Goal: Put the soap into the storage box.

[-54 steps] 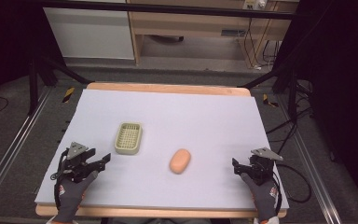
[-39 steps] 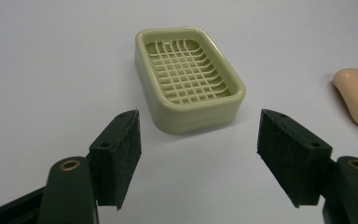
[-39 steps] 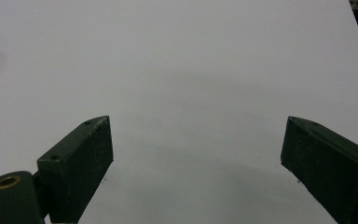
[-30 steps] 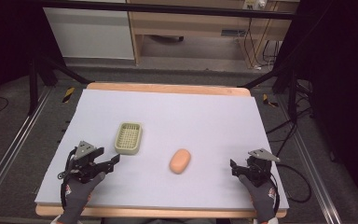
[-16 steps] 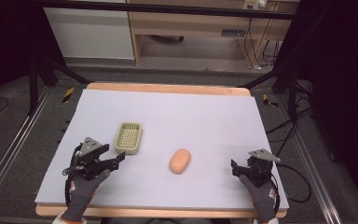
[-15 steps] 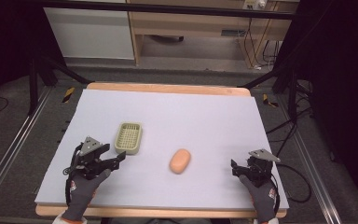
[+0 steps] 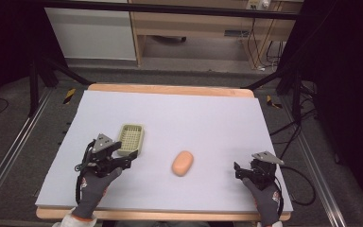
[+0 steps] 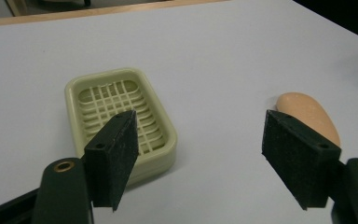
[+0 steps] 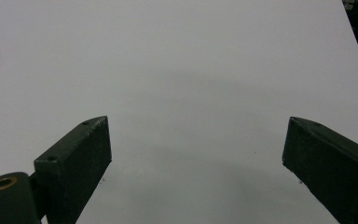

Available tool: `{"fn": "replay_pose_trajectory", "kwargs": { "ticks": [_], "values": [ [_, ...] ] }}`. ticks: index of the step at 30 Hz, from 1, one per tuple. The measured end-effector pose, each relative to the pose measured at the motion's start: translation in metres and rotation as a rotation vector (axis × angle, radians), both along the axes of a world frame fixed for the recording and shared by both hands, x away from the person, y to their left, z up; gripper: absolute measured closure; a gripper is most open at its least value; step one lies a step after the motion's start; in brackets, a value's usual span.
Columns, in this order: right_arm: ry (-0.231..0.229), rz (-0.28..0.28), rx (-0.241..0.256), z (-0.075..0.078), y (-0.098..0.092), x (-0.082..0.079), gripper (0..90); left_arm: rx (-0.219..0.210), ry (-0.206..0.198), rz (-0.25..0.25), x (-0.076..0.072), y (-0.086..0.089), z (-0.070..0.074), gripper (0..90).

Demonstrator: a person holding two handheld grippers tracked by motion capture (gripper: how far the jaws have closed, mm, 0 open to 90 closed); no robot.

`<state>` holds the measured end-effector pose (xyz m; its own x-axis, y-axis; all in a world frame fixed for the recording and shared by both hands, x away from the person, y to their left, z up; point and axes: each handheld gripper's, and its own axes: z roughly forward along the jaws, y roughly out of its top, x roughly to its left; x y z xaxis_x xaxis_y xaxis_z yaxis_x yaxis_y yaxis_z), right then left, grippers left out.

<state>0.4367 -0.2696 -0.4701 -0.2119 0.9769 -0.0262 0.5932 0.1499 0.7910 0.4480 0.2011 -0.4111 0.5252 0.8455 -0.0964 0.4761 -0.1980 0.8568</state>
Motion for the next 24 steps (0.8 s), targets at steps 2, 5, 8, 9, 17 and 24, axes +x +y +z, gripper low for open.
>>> {"fn": "replay_pose_trajectory", "kwargs": {
  "ticks": [2, 5, 8, 9, 17, 24],
  "values": [
    [-0.002, 0.0, 0.0, 0.0, 0.0, 0.0, 8.3, 0.005, -0.006, -0.013, 0.002, -0.008, 0.002, 26.4],
    [-0.002, -0.001, -0.001, 0.0, 0.0, 0.0, 8.3, 0.011, -0.006, -0.025, 0.004, -0.014, 0.004, 26.4],
    [-0.003, 0.002, -0.005, 0.0, 0.0, 0.0, 8.3, 0.015, -0.006, -0.033, 0.004, -0.018, 0.005, 26.4],
    [-0.003, 0.002, -0.005, 0.0, 0.0, 0.0, 8.3, 0.011, -0.007, -0.034, 0.005, -0.02, 0.006, 26.4],
    [-0.005, -0.002, -0.003, 0.0, 0.0, -0.001, 8.3, 0.022, 0.0, -0.059, 0.009, -0.034, 0.007, 26.1],
    [-0.006, 0.007, -0.012, 0.0, 0.0, 0.0, 8.3, 0.016, 0.004, -0.074, 0.013, -0.051, 0.006, 26.0]
  ]
}}
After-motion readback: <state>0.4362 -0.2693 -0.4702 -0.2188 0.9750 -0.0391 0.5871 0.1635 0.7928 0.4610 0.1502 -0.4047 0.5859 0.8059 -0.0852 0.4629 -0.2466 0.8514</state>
